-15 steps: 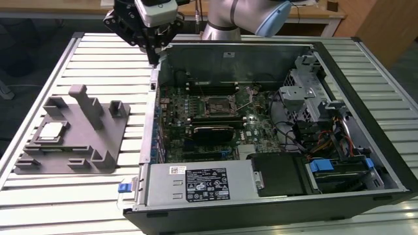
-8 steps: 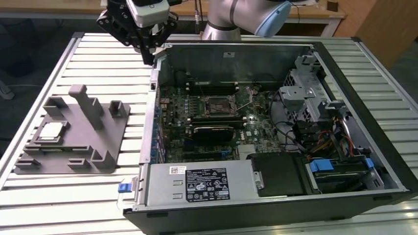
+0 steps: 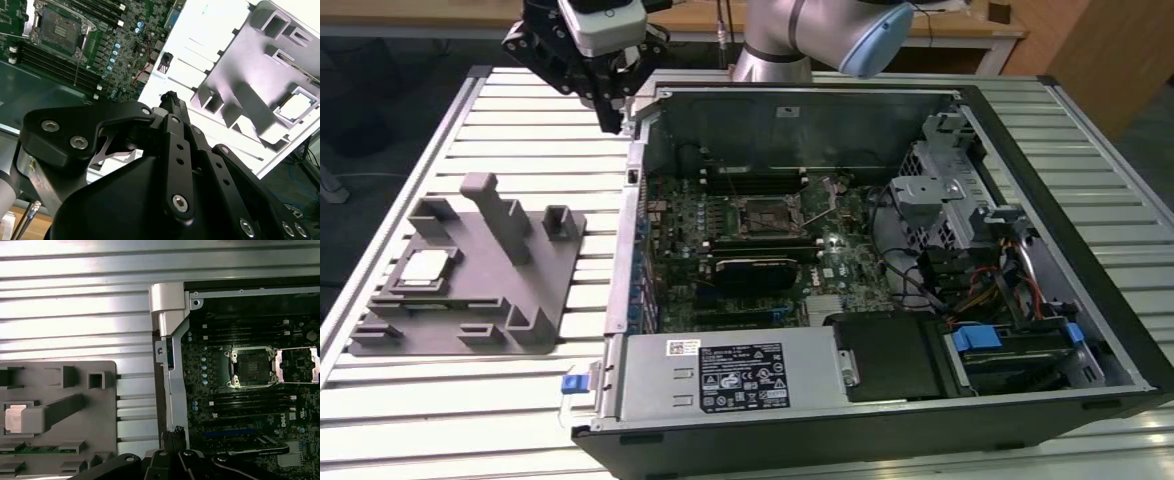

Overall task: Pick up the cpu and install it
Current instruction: 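Reach for the cpu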

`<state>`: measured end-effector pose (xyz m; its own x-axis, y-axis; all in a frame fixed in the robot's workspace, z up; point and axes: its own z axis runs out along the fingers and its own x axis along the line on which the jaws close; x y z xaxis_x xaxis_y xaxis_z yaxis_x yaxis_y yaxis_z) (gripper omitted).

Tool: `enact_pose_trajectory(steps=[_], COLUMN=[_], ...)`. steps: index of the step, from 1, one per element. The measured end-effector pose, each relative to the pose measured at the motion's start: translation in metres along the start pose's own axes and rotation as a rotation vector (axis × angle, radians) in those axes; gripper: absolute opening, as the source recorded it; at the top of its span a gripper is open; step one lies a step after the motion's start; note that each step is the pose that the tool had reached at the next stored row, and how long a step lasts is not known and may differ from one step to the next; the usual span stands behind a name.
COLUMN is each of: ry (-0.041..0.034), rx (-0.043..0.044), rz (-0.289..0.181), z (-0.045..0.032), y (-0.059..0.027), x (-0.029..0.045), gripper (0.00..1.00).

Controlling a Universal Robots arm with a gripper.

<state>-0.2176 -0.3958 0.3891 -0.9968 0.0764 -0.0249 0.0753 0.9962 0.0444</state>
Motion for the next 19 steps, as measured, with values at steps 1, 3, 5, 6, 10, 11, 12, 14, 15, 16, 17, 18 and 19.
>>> enact_pose_trajectory(steps=[1,3,5,6,10,11,12,14,15,16,17,18,19], ry=[-0.0001,0.0,0.0,0.0,0.0,0.0,0.0,0.0,0.0,0.0,0.0,0.0,0.0], rx=[-0.0001,0.0,0.0,0.0,0.0,0.0,-0.0001,0.0,0.0,0.0,0.0,0.0,0.0], rz=[0.0,0.0,0.0,0.0,0.0,0.0,0.0,0.0,0.0,0.0,0.0,0.0,0.0], z=[0.0001,0.0001,0.0002,0.0003,0.0004,0.0005,0.0005,0.0006,0.0007,0.0007,0.0008,0.0009,0.0009], y=[0.0,-0.0001,-0.0002,-0.0002,-0.0005,-0.0005,-0.0005,-0.0006,-0.0007,-0.0007,-0.0007,-0.0008,-0.0008], x=[0.0012,0.0031,0.0052,0.0063,0.0104,0.0117,0.0129,0.0153,0.0168,0.0181,0.0194,0.0206,0.0218], gripper=[0.11,0.11,0.11,0.11,0.11,0.11,0.11,0.11,0.11,0.11,0.11,0.11,0.11])
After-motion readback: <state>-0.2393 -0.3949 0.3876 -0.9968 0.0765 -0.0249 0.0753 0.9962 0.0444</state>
